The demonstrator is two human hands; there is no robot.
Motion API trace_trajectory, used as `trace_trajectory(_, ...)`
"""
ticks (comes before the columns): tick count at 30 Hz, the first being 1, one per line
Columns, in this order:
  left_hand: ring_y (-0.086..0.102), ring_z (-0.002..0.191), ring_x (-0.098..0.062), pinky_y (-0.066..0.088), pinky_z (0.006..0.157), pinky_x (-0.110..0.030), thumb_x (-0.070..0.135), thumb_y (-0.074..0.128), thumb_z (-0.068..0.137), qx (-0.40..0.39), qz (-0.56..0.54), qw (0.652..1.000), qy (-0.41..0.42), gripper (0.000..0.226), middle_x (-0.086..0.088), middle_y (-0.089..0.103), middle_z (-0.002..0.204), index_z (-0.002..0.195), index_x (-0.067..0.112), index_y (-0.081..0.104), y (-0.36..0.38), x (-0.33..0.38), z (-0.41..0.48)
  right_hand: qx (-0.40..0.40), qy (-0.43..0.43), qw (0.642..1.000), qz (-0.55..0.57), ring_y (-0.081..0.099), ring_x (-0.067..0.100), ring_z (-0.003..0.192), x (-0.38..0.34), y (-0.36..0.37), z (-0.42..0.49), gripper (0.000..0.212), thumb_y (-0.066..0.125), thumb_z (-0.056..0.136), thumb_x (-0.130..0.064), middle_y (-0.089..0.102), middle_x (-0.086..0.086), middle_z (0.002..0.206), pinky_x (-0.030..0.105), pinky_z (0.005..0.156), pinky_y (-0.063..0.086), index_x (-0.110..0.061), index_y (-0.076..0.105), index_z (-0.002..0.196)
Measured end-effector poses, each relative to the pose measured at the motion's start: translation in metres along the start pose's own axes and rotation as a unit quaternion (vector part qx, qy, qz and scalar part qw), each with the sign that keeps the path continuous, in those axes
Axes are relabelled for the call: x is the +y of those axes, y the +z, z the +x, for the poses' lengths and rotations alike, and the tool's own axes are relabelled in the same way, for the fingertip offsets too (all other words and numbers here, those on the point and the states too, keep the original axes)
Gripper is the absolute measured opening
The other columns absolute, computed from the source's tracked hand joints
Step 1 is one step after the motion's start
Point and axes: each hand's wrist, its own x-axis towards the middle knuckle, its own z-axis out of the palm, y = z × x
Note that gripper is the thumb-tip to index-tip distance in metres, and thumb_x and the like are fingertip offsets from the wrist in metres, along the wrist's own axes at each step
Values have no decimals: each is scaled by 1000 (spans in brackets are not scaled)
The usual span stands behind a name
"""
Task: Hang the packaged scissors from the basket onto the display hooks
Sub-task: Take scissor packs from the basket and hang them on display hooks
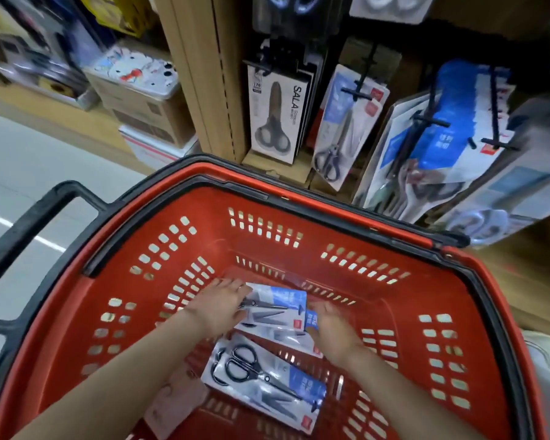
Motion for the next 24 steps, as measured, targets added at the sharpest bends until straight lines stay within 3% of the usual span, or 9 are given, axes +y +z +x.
trace_trajectory(5,30,136,-24,21,115,-37,37,41,99,-40,-38,998,-17,55,-5,35,147,147,17,24,25,-11,36,-30,74,997,-25,32,23,138,37,33,22,65,54,93,-28,33,6,149,28,114,21,-14,23,148)
trace_trajectory(10,9,147,-23,6,119,-37,41,39,100,-89,-68,993,-36,65,-5,11,159,152,18,8,49,-22,57,-42,90,994,-43,19,18,144,48,53,32,77,57,91,-33,20,1,157,38,119,11,-19,13,151)
trace_trajectory(12,6,147,-21,3,120,-36,40,40,99,-95,-69,992,-36,66,-5,9,160,152,17,6,58,-25,63,-38,98,994,-39,19,15,144,47,59,34,78,58,91,-33,18,-2,158,35,119,11,-21,10,152)
trace_trajectory(17,7,147,-19,2,120,-36,37,39,100,-97,-72,992,-43,66,-5,9,160,152,16,5,71,-25,67,9,112,991,-71,31,21,133,40,67,33,70,64,86,-33,33,3,142,28,109,22,-17,27,143)
trace_trajectory(21,24,139,-23,18,113,-37,39,62,87,-75,-18,996,-55,85,-7,23,153,151,17,10,74,-27,68,-36,122,992,7,40,22,125,44,74,33,52,69,83,-26,41,4,129,26,104,31,-18,45,129)
trace_trajectory(24,28,135,-25,22,111,-36,41,69,80,-77,1,995,-62,87,-7,30,147,147,19,20,78,-23,65,-62,110,992,-25,36,21,125,38,80,29,58,69,81,-39,39,2,129,31,105,30,-21,44,130)
